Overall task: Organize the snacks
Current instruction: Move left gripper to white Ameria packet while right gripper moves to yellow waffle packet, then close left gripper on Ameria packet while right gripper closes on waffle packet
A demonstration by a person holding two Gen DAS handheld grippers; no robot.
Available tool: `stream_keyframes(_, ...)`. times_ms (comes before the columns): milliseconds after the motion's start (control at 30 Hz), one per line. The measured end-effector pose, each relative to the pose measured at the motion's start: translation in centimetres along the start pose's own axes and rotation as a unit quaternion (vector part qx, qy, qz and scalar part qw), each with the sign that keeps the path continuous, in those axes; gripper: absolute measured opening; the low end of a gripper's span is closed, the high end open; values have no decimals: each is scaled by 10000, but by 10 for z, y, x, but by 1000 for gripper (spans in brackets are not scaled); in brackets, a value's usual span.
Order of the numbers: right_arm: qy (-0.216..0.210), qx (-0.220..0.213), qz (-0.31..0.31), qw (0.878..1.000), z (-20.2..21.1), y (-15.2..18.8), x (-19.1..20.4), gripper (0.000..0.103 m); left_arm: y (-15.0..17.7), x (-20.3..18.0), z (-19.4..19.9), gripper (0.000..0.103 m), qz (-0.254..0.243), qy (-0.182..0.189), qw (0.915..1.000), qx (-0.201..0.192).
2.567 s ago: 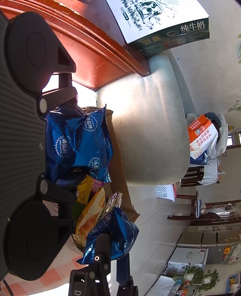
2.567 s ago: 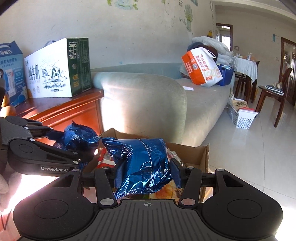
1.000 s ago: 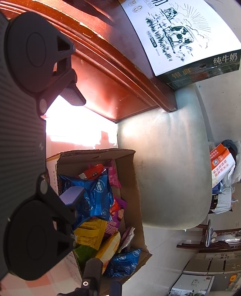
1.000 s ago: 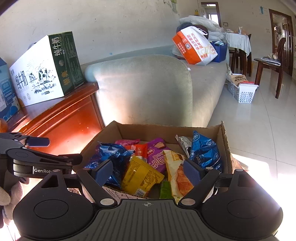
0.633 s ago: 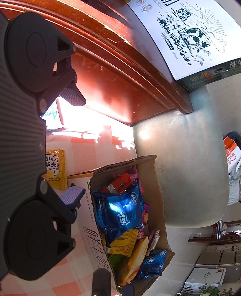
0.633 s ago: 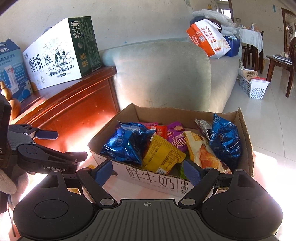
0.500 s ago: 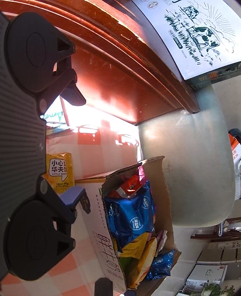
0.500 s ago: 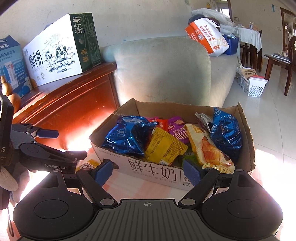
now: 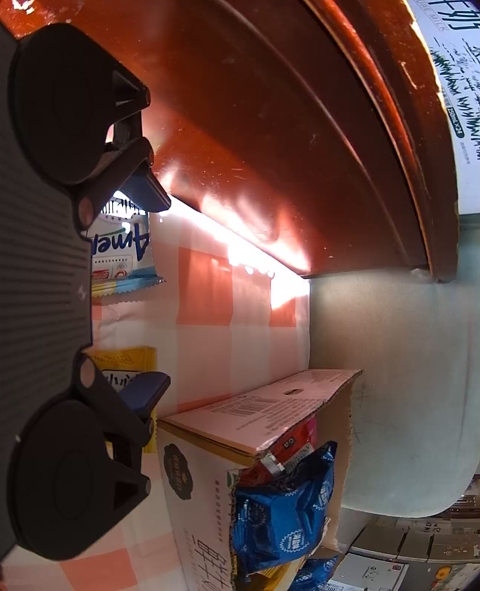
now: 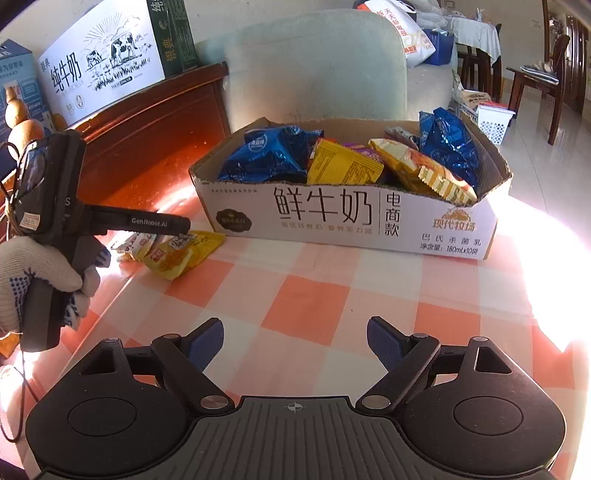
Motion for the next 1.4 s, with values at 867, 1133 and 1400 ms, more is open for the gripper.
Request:
stream_keyframes(867, 761, 123, -441, 9960, 28, 23, -30, 90, 62, -102, 51, 100, -1101, 924, 9894, 198)
stream_keyframes(1133, 924, 53, -623, 9938, 64, 28, -55, 90, 87, -151, 82, 99, -2087, 1437, 9662, 471)
stream_keyframes(1400, 571, 274, -511, 9967, 66, 48, -42, 90, 54, -113, 100, 99, -833, 1315, 9867, 461)
Point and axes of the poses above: each gripper's, at about its wrist camera, not at the fingertips, and z roughly against the way its jaws point, x to its left, y to its underside, the point moved 7 cm from there along -z, roughly the way its jaws point, and after that the axes turned 7 degrees about y, right-handed, at the moved point
